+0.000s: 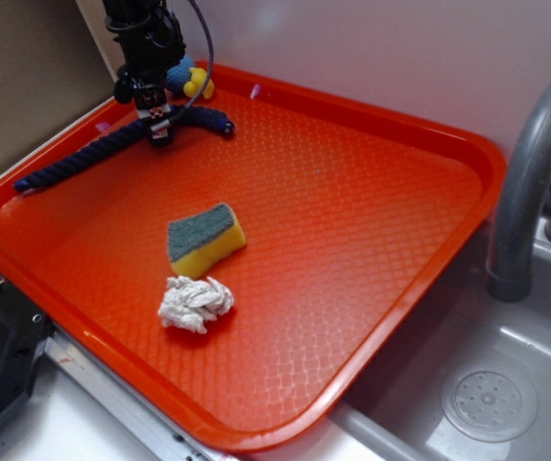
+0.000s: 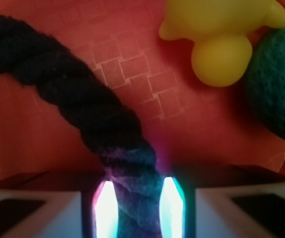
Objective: Grab the blue rope.
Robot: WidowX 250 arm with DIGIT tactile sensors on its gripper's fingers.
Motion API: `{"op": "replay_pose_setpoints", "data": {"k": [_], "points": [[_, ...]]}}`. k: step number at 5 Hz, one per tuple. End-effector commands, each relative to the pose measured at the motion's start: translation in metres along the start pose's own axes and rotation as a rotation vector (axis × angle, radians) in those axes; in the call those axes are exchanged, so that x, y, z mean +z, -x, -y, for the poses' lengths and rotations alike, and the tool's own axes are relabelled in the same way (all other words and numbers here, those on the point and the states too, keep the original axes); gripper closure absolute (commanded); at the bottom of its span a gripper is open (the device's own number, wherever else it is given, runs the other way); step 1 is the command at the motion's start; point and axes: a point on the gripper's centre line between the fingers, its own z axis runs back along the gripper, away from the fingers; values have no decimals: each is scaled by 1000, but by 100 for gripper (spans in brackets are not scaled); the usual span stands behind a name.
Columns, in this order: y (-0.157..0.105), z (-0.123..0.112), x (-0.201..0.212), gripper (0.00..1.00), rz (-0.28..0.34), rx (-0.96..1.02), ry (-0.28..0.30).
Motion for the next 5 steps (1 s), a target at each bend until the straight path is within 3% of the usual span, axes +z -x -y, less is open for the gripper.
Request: {"op": "replay_pose_setpoints", "data": {"k": [1,2,4,5], "points": [[-3,30,66,100,49,73,4],[7,48,118,100,22,296,61],[34,73,182,100,21,629,266],[34,82,193,100,73,638,257]]}}
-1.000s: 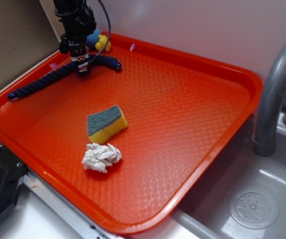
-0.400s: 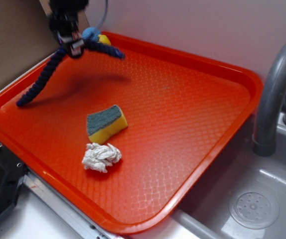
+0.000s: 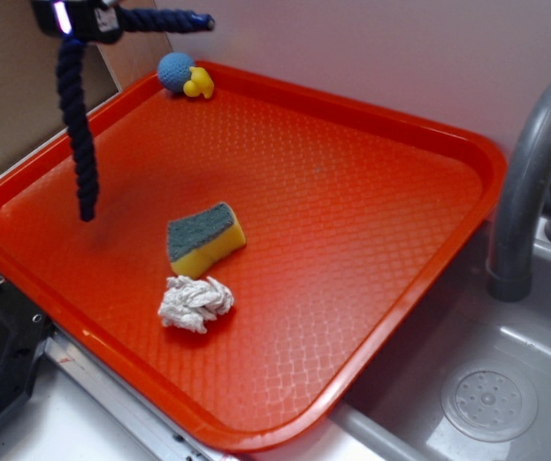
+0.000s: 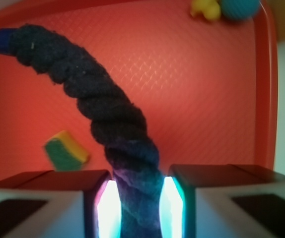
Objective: Grab the blue rope.
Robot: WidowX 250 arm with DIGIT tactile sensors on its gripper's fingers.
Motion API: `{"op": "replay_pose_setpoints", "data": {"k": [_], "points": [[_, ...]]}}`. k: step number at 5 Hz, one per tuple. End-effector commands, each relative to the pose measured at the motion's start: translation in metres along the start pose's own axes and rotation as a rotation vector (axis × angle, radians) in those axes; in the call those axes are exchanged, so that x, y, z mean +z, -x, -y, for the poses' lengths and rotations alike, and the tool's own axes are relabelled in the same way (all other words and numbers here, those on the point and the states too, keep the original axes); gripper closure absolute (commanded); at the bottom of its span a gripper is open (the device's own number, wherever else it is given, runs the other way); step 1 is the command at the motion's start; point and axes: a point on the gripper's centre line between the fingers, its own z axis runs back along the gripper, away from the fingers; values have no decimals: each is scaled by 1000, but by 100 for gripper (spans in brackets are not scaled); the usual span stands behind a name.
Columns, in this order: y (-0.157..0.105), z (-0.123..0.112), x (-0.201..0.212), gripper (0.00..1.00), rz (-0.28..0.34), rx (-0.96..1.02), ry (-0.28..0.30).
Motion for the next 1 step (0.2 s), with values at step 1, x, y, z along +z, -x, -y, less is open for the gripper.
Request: {"op": "replay_pose_setpoints", "data": {"k": [1], "points": [[-6,9,22,100,122,-14,6]]}}
